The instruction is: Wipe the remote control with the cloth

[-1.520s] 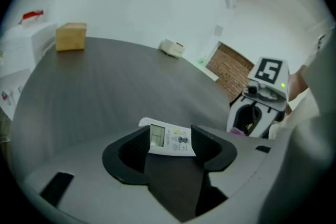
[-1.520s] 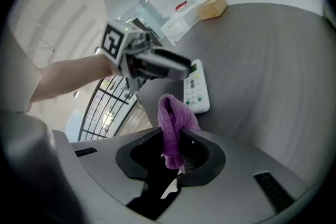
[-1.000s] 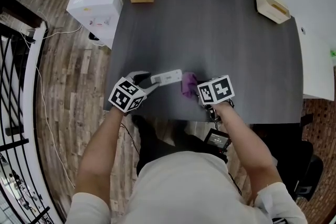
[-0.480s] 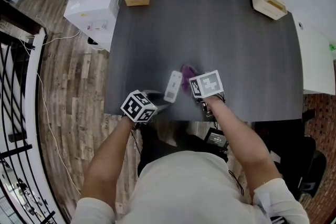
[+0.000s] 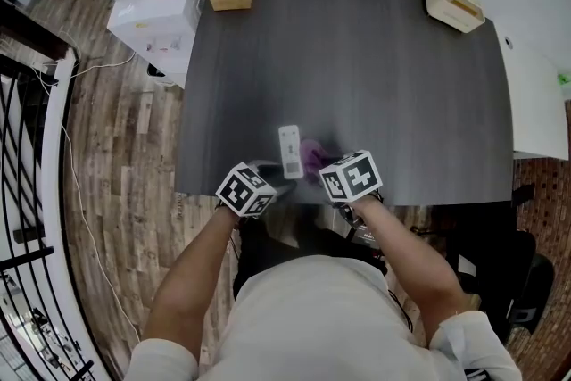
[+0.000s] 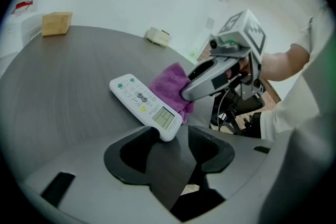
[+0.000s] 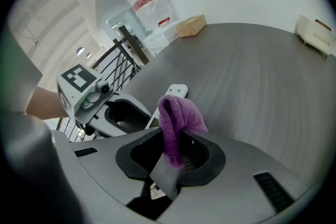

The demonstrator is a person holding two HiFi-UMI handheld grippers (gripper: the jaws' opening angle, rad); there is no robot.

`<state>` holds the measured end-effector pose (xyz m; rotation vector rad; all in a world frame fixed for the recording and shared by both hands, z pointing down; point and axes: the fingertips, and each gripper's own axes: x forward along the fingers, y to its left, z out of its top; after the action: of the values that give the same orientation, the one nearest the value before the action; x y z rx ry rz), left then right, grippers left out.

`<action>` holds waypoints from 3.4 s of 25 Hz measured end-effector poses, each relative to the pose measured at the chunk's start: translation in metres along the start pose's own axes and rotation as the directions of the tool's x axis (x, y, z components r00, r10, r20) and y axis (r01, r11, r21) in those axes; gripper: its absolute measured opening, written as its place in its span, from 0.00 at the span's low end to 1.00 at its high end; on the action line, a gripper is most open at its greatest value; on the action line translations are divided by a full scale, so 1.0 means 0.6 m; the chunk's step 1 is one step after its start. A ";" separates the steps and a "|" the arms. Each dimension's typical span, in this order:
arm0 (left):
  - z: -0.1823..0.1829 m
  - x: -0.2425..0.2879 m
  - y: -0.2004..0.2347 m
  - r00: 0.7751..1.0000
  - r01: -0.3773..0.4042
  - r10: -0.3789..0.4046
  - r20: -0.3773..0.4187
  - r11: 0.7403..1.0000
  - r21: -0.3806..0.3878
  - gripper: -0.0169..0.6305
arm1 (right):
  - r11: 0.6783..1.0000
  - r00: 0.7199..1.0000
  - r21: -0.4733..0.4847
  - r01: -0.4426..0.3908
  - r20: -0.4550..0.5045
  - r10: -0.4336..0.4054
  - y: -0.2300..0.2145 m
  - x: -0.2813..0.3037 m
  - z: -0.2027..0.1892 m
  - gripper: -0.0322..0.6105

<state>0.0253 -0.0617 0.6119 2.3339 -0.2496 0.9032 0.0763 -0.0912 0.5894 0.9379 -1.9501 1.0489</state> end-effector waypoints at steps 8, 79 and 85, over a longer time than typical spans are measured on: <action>-0.002 0.003 -0.004 1.000 -0.025 0.025 0.014 0.999 -0.028 0.34 | 0.992 0.989 -0.056 -0.116 -0.097 0.111 0.035 -0.028 -0.076 0.19; 0.225 -0.159 -0.006 0.515 0.780 -0.269 0.814 0.540 -0.316 0.38 | 0.495 0.914 -0.775 0.394 0.387 -0.121 0.096 -0.165 0.107 0.19; 0.208 -0.143 0.019 0.568 0.723 -0.154 0.809 0.563 -0.401 0.37 | 0.448 0.934 -0.821 0.355 0.338 -0.120 0.118 -0.151 0.048 0.19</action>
<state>0.0249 -0.1507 0.4886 1.6978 -0.1805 -0.4068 0.0527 -0.0645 0.4762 0.6852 -2.0558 -0.3272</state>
